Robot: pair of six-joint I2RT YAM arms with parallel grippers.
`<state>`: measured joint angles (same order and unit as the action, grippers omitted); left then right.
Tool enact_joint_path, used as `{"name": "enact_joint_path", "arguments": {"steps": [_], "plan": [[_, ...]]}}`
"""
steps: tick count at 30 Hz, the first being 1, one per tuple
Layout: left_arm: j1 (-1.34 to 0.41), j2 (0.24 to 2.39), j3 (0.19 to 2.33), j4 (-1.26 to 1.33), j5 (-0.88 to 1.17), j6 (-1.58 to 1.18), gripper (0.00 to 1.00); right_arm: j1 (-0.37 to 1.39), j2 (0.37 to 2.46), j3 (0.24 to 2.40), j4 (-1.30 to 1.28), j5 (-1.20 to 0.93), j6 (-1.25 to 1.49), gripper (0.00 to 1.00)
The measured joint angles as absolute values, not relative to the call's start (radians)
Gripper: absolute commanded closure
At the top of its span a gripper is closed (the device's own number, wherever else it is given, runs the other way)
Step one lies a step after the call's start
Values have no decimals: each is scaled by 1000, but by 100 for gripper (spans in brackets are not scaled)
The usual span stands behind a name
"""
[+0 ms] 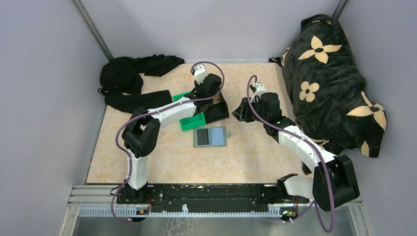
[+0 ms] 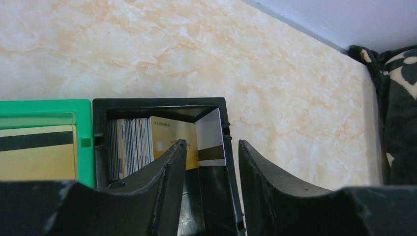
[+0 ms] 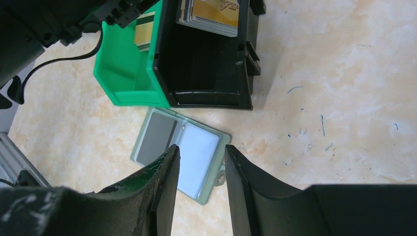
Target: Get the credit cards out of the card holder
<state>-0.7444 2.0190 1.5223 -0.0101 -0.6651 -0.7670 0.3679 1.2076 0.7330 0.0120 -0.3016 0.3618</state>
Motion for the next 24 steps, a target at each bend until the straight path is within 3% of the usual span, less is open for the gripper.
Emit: {"name": "enact_joint_path", "arguments": {"steps": [5, 7, 12, 16, 17, 24], "plan": [[-744, 1933, 1430, 49, -613, -690, 34, 368, 1208, 733, 15, -313, 363, 60], [-744, 1882, 1377, 91, -562, -643, 33, 368, 1208, 733, 15, -323, 363, 58], [-745, 1693, 1200, 173, -402, -535, 62, 413, 1211, 733, 3, -304, 334, 60], [-763, 1549, 1029, 206, -309, -498, 100, 546, 1211, 731, -8, -259, 304, 95], [-773, 1518, 984, 202, -294, -496, 100, 564, 1211, 725, 1, -260, 303, 100], [-828, 1412, 728, 179, -224, -508, 100, 586, 1255, 627, 70, -256, 364, 100]]}}
